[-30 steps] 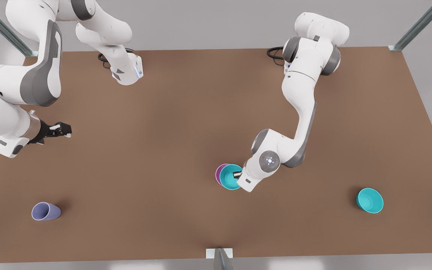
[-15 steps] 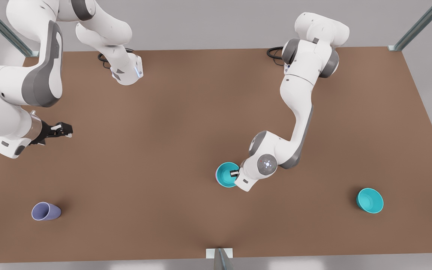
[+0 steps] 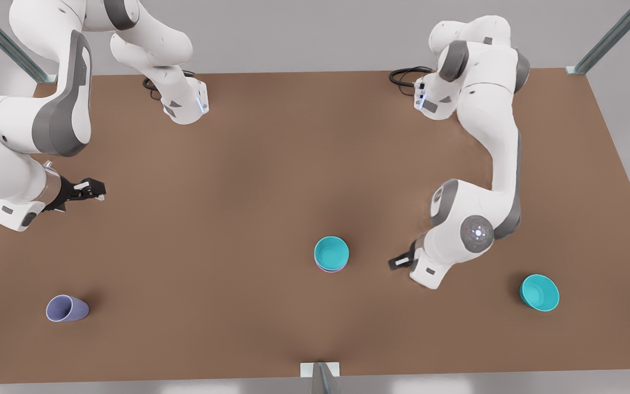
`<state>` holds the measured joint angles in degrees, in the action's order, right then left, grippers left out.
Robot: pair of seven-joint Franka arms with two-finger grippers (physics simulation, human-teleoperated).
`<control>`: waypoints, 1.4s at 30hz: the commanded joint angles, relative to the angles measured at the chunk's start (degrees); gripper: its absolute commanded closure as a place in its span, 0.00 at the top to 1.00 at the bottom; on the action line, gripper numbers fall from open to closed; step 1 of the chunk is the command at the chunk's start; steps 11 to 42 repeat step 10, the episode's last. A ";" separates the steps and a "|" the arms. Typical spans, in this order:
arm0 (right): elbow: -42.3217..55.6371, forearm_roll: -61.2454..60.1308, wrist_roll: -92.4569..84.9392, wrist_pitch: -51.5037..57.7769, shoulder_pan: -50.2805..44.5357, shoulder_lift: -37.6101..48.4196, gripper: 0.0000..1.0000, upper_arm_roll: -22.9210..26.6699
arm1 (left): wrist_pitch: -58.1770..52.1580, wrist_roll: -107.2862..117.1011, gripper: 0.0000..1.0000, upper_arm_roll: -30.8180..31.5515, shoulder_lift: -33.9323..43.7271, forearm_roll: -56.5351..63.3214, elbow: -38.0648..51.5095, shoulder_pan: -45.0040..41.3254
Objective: Stack the blue bowl on the pink bowl
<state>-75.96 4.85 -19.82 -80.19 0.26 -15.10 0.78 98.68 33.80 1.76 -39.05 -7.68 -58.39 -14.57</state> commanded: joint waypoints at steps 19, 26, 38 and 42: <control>0.03 0.08 -0.31 0.04 -0.09 0.07 1.00 0.01 | -19.23 -29.41 1.00 -0.01 30.44 8.39 -24.05 4.46; 0.03 0.08 -0.31 0.04 -0.09 0.07 1.00 0.01 | -19.23 -29.41 1.00 -0.01 30.44 8.39 -24.05 4.46; 0.03 0.08 -0.31 0.04 -0.09 0.07 1.00 0.01 | -19.23 -29.41 1.00 -0.01 30.44 8.39 -24.05 4.46; 0.03 0.08 -0.31 0.04 -0.09 0.07 1.00 0.01 | -19.23 -29.41 1.00 -0.01 30.44 8.39 -24.05 4.46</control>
